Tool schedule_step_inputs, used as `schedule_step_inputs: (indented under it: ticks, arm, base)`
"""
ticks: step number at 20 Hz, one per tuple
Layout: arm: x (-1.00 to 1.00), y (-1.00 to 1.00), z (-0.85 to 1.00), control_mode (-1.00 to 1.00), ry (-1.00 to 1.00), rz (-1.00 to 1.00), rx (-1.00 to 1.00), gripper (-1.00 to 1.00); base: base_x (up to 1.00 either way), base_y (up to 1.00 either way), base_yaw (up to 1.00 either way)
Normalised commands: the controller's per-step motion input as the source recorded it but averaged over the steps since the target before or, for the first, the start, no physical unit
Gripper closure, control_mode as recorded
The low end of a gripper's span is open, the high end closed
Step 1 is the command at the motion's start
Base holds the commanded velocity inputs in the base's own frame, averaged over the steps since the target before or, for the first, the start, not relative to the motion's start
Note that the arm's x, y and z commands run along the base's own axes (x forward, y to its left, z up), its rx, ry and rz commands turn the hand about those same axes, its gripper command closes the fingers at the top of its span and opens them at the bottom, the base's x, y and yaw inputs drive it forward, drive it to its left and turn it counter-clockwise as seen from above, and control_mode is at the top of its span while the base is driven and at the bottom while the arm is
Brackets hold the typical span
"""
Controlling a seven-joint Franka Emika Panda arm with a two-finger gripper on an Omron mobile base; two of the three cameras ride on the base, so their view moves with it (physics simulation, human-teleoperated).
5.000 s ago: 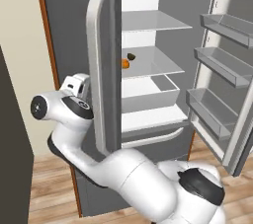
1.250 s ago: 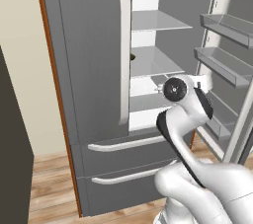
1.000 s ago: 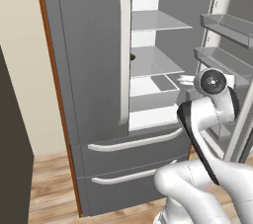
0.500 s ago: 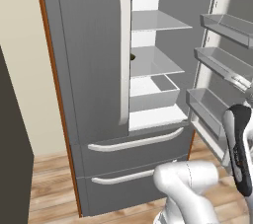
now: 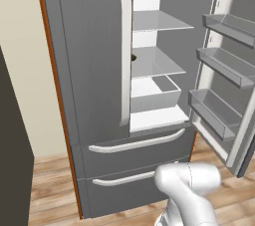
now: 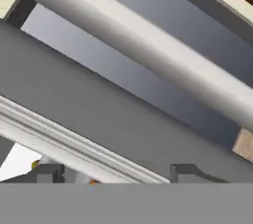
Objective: Place the orange in the correct fridge rack based on whether it is a fruit or vegetable. Finally, close the fridge door.
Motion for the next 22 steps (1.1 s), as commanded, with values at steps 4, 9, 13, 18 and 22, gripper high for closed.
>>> schedule_step_inputs:
  ticks: [4, 9, 13, 18, 22]
  arm:
    - [-0.13, -1.0, -0.01, -1.0, -0.25, 0.06, 0.42, -1.0]
    - [0.02, -1.0, 0.0, -1.0, -0.16, 0.05, 0.38, -1.0]
    - [0.09, -1.0, -0.09, -1.0, -0.14, 0.07, 0.35, -1.0]
    - [0.52, -0.82, -0.29, -1.0, -0.08, 0.14, 0.3, -1.0]
    - [1.0, -0.17, -0.39, -1.0, 0.0, 0.27, 0.16, -1.0]
  base:
    - [0.0, 0.0, 0.0]
    - [0.0, 0.0, 0.0]
    - [0.0, 0.0, 0.0]
    - [0.0, 0.0, 0.0]
    - [0.0, 0.0, 0.0]
